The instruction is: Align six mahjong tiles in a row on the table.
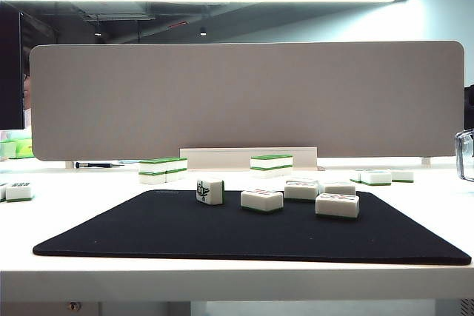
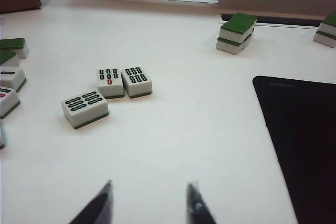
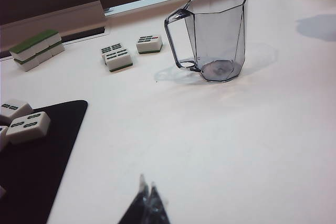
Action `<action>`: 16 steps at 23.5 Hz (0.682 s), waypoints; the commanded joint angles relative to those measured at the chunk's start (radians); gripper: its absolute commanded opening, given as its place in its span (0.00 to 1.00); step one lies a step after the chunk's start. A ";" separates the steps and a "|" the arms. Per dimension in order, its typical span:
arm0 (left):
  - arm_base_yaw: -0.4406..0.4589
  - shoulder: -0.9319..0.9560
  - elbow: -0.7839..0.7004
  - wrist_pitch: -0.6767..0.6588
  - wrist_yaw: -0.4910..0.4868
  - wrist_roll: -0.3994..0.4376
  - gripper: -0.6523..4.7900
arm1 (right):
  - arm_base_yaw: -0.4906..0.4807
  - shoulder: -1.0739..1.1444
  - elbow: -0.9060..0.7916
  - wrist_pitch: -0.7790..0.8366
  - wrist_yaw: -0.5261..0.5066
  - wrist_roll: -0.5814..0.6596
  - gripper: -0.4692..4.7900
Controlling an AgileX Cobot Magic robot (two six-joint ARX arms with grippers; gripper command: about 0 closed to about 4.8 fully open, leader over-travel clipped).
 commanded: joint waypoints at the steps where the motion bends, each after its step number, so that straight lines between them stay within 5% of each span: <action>1: 0.000 0.000 0.000 -0.015 0.007 0.000 0.44 | 0.000 -0.007 0.003 0.027 0.001 -0.002 0.09; 16: 0.000 0.000 0.000 -0.015 0.007 -0.003 0.44 | 0.000 -0.007 0.054 0.018 -0.006 -0.002 0.09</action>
